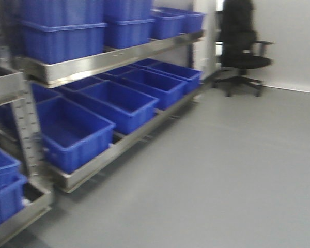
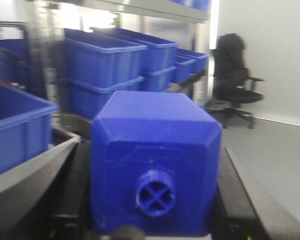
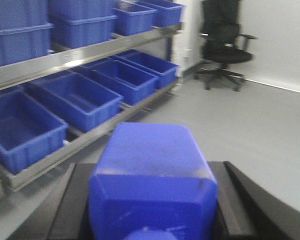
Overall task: Pick and sort blue part to right shelf
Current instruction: 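Drive the base up to the rack of blue bins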
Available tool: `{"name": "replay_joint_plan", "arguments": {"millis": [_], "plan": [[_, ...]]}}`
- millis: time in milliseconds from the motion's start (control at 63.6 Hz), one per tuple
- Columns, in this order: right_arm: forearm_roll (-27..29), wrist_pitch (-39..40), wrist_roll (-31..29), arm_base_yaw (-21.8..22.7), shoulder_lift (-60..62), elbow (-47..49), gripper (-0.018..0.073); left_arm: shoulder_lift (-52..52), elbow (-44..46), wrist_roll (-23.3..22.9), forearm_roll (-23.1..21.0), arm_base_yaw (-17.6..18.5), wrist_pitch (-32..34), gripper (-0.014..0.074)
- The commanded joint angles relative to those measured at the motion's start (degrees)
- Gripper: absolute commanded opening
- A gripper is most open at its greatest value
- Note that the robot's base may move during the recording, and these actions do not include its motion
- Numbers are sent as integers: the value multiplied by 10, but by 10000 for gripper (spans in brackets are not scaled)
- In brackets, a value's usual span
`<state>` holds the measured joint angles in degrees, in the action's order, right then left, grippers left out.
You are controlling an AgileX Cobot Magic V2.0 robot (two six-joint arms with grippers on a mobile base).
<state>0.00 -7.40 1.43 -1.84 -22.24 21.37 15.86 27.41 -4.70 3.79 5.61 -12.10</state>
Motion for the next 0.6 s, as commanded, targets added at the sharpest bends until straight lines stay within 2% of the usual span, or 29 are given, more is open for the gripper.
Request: {"name": "replay_joint_plan", "arguments": {"millis": [0,582], "plan": [[0,56,-1,4,-3,18,414,8,16,1,0,0,54,331],[0,56,-1,4,-3,18,414,8,16,1,0,0,54,331]]}}
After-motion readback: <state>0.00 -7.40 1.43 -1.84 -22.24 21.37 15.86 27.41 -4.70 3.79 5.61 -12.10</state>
